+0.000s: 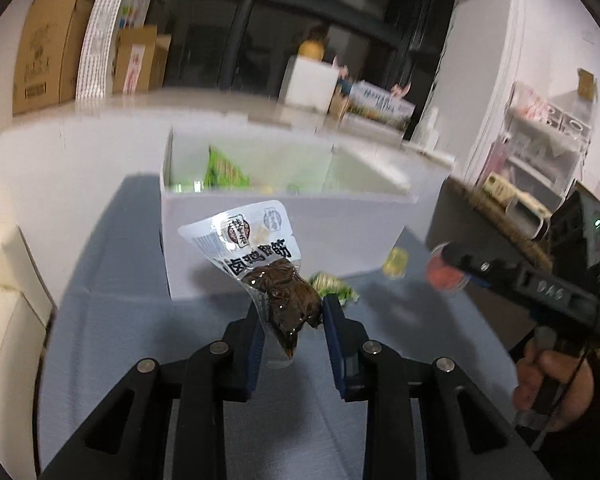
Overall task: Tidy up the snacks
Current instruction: 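Carry the jerky packet and pink cup into the white box and open both tools, then grasp the green pea snack bag with the left tool while the right grasps the last jelly cup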
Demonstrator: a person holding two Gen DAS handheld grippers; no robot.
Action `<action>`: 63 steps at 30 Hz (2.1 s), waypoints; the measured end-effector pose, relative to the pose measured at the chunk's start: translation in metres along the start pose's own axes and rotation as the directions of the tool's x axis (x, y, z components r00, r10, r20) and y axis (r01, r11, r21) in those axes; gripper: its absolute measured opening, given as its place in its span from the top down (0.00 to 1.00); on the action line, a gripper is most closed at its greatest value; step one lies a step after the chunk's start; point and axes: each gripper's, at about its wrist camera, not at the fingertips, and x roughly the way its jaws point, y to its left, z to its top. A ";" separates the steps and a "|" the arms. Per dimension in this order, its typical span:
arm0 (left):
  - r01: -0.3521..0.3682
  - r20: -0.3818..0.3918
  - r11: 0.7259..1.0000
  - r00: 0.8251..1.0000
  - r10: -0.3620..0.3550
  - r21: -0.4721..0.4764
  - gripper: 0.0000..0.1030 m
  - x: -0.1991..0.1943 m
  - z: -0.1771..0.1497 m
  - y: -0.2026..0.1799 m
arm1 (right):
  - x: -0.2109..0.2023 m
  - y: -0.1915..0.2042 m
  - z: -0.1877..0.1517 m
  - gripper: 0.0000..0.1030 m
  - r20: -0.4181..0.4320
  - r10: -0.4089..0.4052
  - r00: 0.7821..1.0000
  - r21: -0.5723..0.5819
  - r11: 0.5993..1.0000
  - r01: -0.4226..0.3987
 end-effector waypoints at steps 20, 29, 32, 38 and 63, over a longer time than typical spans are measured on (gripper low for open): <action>-0.062 0.002 0.996 0.998 0.062 0.064 0.65 0.082 0.138 0.026 | 0.082 0.016 0.138 0.67 -0.006 -0.002 1.000 -0.098 0.995 0.001; -0.115 -0.024 0.992 0.993 0.117 0.049 0.00 0.084 0.121 0.035 | 0.079 -0.010 0.132 0.00 -0.005 -0.067 0.998 -0.040 0.997 0.067; -0.116 -0.022 0.991 0.993 0.118 0.065 0.00 0.077 0.117 0.028 | 0.061 -0.012 0.129 0.00 0.017 -0.072 0.997 -0.050 0.996 0.072; -0.050 -0.031 0.998 0.998 0.052 0.048 0.00 0.045 0.073 0.007 | 0.015 -0.013 0.099 0.00 0.045 -0.063 0.997 -0.098 0.993 0.067; -0.026 -0.179 1.000 0.984 0.027 0.009 0.00 0.062 -0.022 -0.020 | 0.117 -0.100 0.034 0.56 -0.306 -0.328 0.894 -0.300 0.924 0.236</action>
